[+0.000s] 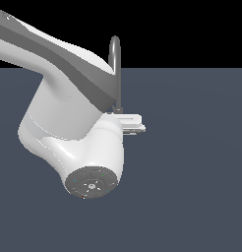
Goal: Turn on the faucet by rotating a designated handle.
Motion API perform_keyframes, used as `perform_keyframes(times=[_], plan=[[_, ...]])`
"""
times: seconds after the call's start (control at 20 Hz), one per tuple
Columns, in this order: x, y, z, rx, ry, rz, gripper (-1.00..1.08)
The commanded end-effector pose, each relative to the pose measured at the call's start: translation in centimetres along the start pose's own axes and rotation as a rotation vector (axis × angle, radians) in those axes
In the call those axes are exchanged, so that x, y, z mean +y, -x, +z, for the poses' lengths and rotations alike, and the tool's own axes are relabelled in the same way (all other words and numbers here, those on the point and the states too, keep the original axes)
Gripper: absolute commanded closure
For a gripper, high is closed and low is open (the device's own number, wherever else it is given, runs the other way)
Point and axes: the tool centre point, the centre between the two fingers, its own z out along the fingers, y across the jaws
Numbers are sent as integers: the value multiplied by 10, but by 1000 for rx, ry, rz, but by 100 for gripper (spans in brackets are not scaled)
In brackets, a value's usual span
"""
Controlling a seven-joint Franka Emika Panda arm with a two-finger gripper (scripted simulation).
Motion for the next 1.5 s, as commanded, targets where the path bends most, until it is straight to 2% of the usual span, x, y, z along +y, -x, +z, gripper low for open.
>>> perform_keyframes(times=[0.0,0.6,0.65,0.7,1.45], plan=[[1,-2,0,3,1,3,108],[-69,5,-1,-41,-46,-4,108],[-69,5,-1,-41,-46,-4,108],[-14,-2,1,-31,46,22,108],[-85,-38,1,-43,-48,-4,108]])
